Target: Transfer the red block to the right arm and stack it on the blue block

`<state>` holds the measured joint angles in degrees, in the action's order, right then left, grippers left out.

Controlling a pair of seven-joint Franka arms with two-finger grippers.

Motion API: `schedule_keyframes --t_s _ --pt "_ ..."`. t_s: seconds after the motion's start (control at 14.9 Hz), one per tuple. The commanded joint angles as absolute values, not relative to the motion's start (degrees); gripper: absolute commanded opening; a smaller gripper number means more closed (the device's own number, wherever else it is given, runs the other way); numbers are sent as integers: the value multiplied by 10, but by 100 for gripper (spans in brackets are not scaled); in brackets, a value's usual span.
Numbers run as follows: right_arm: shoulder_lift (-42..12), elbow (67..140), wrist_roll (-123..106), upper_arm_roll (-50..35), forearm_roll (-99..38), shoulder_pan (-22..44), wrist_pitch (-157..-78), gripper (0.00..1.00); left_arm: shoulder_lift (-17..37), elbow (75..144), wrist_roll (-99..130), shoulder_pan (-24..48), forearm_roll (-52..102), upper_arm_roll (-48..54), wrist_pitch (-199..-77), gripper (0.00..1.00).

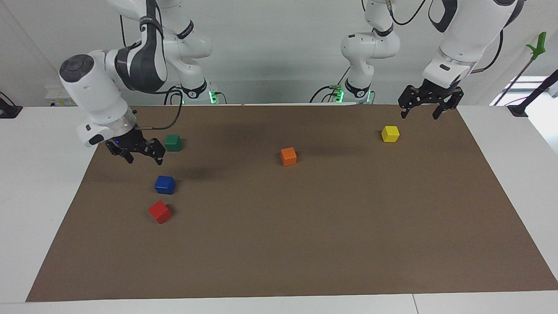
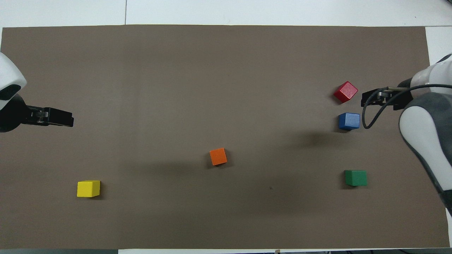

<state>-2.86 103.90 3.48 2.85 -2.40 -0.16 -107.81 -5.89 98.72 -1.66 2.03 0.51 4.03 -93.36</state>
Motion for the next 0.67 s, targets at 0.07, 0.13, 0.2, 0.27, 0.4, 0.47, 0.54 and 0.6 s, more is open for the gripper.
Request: schedule_keyframes --t_s 0.07,0.13,0.2,0.27,0.4,0.47,0.54,0.6 --pt "-17 969 26 26 -19 -5 -1002 100 -65 991 -16 28 12 33 -939 100" --pt "-17 953 26 25 -25 -6 -980 100 -64 991 -15 28 12 33 -939 100" --pt "-16 944 26 25 -25 -4 -965 100 -64 991 -15 28 12 33 -938 100" --pt "-14 936 27 25 -25 -3 -954 100 -65 991 -15 28 12 33 -936 100" --pt "-5 934 27 25 -25 -5 -940 100 -65 991 -14 27 12 33 -931 100" --pt "-2 934 27 25 -25 -6 -935 100 -65 991 -14 24 12 33 -931 100" --pt "-2 934 27 25 -25 -6 -933 100 -65 991 -14 22 12 32 -931 100" --pt "-1 934 27 25 -25 -6 -933 100 -65 991 -14 21 12 32 -931 100"
